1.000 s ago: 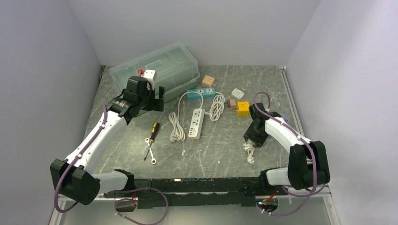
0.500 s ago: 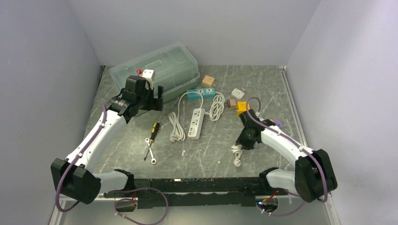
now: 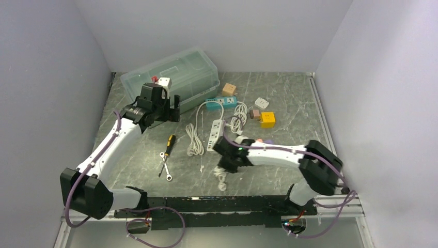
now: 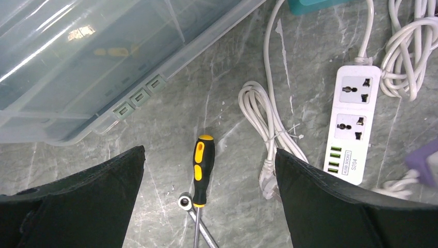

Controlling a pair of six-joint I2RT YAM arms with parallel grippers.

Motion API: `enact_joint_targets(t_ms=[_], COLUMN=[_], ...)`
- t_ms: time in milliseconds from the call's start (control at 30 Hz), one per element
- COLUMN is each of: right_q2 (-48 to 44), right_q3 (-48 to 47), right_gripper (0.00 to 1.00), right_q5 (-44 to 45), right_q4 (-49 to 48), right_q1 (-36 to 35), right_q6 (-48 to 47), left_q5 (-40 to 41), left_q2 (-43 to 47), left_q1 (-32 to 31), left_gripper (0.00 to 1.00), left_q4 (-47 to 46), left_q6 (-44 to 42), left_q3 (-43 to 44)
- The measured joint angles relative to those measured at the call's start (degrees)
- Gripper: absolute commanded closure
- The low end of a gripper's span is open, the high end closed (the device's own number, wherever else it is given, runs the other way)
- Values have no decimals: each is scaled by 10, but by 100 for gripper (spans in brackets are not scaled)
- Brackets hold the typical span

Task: Pull the plug off the socket

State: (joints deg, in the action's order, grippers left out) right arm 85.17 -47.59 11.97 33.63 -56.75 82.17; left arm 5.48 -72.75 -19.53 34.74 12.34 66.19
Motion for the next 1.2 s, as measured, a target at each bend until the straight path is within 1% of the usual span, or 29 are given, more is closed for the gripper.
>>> enact_joint_targets(t_ms=[67,167,200,267,300,333,400,433,500,567,633,767,867,933,1000,1100,1167,1200], right_q2=[52,117,132,149,154,156,156,156,154,148,138,92,22,-29,-69,-119,-156,-177], right_q3=[-48,-112,-127,-145,-149,-151,-152,-152,-152,-152,-152,-151,-137,-124,-114,-97,-75,-60], right_gripper=[100,100,99,93,83,66,39,29,19,16,15,8,5,1,0,0,0,0], right_q5=[4,6,6,5,4,4,4,5,8,14,27,63,87,104,127,163,161,155], right_q4=[-18,-44,-54,-68,-73,-76,-80,-82,-95,-98,-93,-86,-97,-97,-92,-73,-72,-74], right_q1=[-38,-76,-85,-97,-100,-101,-101,-101,-101,-102,-106,-121,-139,-146,-144,-124,-81,-48], right_q6=[18,30,31,31,31,31,29,28,24,14,-1,-48,-77,-94,-115,-164,-212,-240], left_q5=[1,4,4,5,5,5,4,4,3,1,-3,-7,-10,-11,-13,-22,-40,-50], left_q2=[-5,-10,-10,-10,-10,-10,-10,-10,-10,-10,-10,-10,-10,-10,-9,-4,5,10], left_q1=[1,2,2,3,3,3,4,4,4,4,4,4,4,4,4,4,5,5], left_gripper=[0,0,0,0,0,0,0,0,0,0,0,0,0,0,0,0,1,2], left_q4=[0,1,1,0,0,0,0,0,0,-1,-3,-8,-11,-11,-14,-17,-30,-38], left_q6=[0,0,0,0,0,0,0,0,0,0,0,0,0,0,0,6,9,10], left_q3=[0,0,0,0,0,0,0,0,0,0,-1,-4,-4,-4,-7,-13,-24,-30])
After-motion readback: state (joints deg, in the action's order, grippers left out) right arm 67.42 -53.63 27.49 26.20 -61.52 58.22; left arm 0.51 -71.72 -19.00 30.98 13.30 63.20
